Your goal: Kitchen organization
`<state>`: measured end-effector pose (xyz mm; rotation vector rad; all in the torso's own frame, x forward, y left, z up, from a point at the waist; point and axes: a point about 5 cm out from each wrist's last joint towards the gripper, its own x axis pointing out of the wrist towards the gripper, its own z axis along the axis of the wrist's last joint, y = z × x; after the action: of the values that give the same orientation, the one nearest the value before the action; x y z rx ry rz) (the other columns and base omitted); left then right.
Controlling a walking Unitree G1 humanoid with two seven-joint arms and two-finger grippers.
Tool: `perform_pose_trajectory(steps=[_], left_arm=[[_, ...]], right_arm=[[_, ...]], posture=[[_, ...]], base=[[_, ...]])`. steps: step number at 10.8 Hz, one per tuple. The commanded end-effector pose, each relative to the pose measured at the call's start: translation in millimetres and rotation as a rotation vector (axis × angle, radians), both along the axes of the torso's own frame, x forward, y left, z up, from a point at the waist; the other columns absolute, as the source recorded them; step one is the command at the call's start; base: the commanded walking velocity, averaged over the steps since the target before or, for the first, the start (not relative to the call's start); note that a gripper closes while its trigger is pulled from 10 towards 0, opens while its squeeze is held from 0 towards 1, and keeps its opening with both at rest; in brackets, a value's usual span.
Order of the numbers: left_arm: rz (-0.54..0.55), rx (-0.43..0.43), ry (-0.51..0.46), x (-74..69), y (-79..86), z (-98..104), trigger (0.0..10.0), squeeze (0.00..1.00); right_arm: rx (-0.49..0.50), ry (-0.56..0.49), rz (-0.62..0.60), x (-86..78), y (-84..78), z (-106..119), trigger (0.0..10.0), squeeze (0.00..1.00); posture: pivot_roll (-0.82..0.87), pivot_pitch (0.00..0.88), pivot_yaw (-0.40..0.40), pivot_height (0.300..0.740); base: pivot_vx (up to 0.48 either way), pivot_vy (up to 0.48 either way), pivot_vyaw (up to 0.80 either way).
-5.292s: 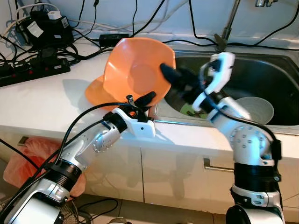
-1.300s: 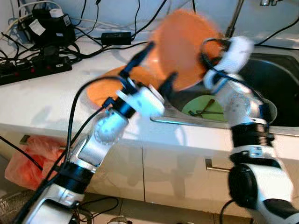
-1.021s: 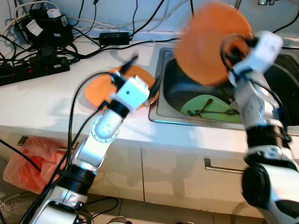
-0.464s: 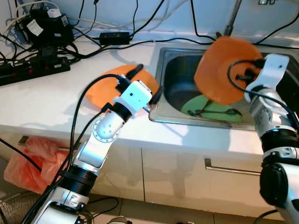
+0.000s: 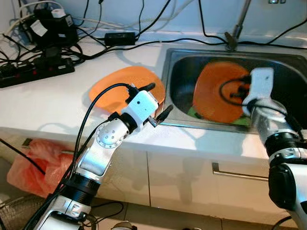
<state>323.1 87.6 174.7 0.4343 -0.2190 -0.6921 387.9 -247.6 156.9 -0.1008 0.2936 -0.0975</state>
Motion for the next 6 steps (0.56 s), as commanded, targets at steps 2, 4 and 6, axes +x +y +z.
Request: perform_pose_trajectory(steps=[2,4,6], left_arm=[[-0.018,-0.017,0.002,2.9,1.0,10.4,10.0,1.00],[-0.020,-0.009,0.011,2.6,0.9,9.6,10.0,1.00],[-0.026,0.003,0.033,2.7,0.4,7.4,10.0,1.00]], right_arm=[[-0.021,0.016,0.031,2.2,1.6,4.0,9.1,0.00],[-0.030,0.017,0.020,2.1,-1.0,4.1,10.0,0.00],[-0.034,0.010,-0.004,2.6,-7.4,9.4,10.0,1.00]], posture=[[0.18,0.042,0.057,0.740],[0.18,0.041,0.060,0.740],[0.17,0.051,0.061,0.740]], base=[[0.000,0.000,0.00],[0.000,0.000,0.00],[0.000,0.000,0.00]])
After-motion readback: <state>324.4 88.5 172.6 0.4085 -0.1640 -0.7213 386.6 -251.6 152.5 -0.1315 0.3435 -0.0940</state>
